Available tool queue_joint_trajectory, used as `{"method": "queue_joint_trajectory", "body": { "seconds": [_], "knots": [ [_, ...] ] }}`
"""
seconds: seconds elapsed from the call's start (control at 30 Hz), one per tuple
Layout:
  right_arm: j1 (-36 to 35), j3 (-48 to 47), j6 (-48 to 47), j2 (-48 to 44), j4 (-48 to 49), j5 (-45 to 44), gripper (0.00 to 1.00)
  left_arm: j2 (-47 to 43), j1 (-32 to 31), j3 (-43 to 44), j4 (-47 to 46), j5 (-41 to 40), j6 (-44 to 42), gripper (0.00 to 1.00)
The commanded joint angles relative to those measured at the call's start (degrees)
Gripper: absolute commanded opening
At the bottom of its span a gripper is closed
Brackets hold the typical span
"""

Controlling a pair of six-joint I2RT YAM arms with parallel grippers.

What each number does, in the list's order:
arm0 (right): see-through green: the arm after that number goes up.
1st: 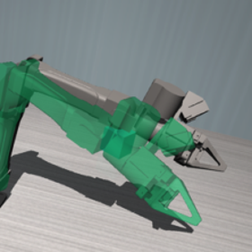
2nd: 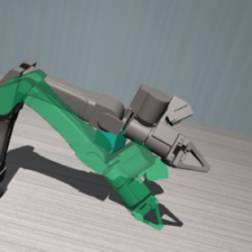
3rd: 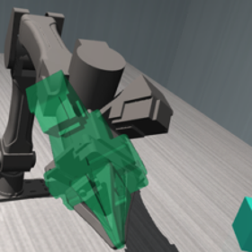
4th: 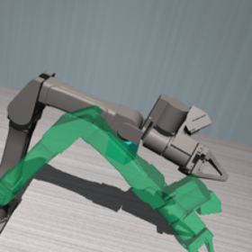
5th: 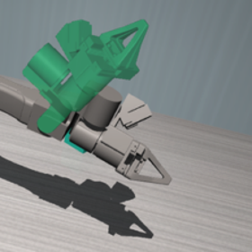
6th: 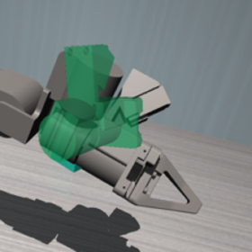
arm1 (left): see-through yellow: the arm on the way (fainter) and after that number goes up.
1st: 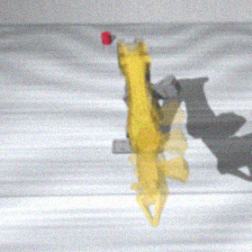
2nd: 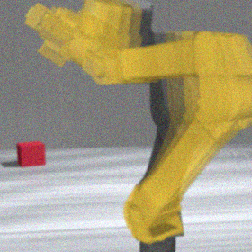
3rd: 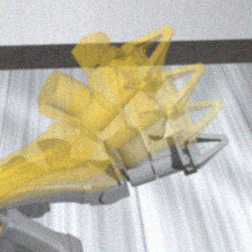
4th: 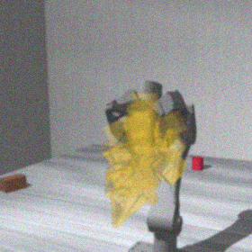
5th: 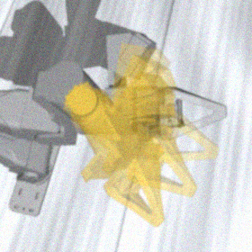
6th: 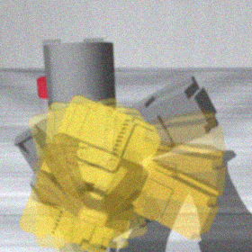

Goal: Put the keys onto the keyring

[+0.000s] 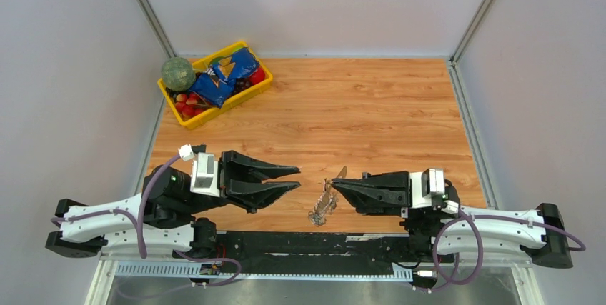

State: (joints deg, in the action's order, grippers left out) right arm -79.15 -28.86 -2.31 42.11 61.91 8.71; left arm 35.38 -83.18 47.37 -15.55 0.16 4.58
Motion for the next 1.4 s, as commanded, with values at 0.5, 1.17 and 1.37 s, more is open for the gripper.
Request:
{"method": "queue_joint_trajectory", "body": {
  "seconds": [0.5,1.17,1.37],
  "knots": [
    [-0.77,-2.73,0.29,1.01,5.05,4.20,0.00,8.94,-0.23,9.65,0.41,9.66,-3.47,0.38],
    [-0.82,-2.74,1.40,0.95,4.47,4.56,0.00,11.41,-0.23,9.84,0.69,11.29,-4.23,0.34],
    [-0.83,-2.60,1.11,1.02,4.43,4.34,0.00,11.47,-0.23,9.58,-0.08,11.35,-4.23,0.33]
  ]
}}
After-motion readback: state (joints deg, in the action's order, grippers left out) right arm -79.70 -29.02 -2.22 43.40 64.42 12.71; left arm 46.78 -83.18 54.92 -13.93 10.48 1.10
